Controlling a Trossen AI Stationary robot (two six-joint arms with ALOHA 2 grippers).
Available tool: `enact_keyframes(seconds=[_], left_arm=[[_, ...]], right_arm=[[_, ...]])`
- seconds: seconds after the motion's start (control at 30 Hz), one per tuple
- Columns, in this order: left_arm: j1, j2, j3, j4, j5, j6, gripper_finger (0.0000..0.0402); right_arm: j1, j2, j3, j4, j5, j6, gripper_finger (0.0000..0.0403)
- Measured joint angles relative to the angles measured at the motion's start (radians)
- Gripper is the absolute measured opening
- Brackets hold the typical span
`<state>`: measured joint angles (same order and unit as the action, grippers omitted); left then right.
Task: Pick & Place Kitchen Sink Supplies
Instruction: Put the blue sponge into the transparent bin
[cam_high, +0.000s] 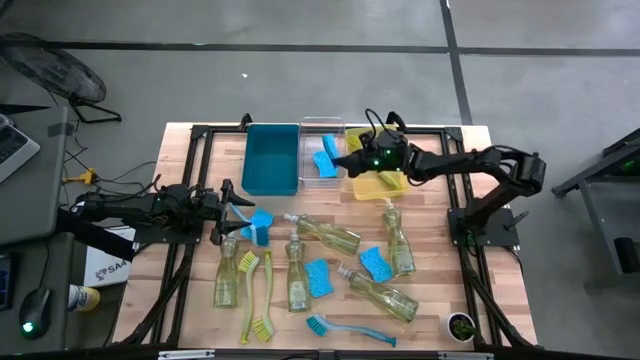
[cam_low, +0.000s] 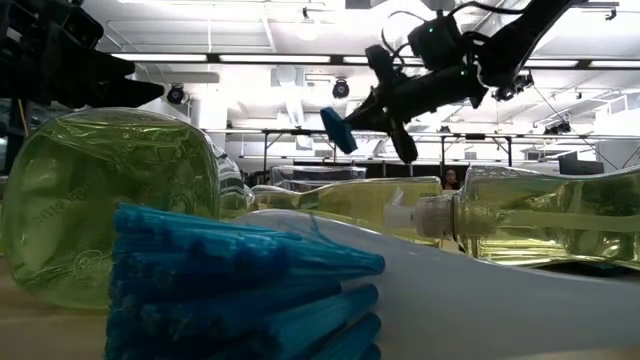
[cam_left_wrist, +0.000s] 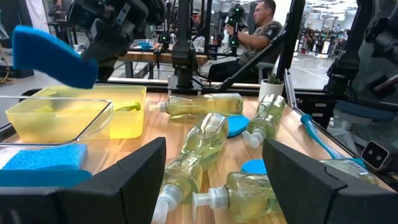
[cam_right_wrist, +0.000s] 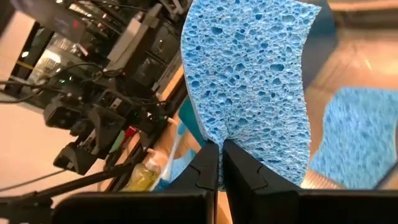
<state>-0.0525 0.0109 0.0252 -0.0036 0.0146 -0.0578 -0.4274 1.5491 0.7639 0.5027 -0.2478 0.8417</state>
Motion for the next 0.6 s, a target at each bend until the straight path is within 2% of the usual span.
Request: enact_keyframes(seconds=[0.3,0.6], left_arm=[[0.000,0.000,0.000,0.000,0.000,0.000,0.0264],[0.000,0.000,0.000,0.000,0.000,0.000,0.0264]], right_arm=[[-0.003,0.080,0.000,0.093,-0.002,0.099,0.0006],[-0.019,0.096,0.000,0.067,0.009,0.122,0.0006]])
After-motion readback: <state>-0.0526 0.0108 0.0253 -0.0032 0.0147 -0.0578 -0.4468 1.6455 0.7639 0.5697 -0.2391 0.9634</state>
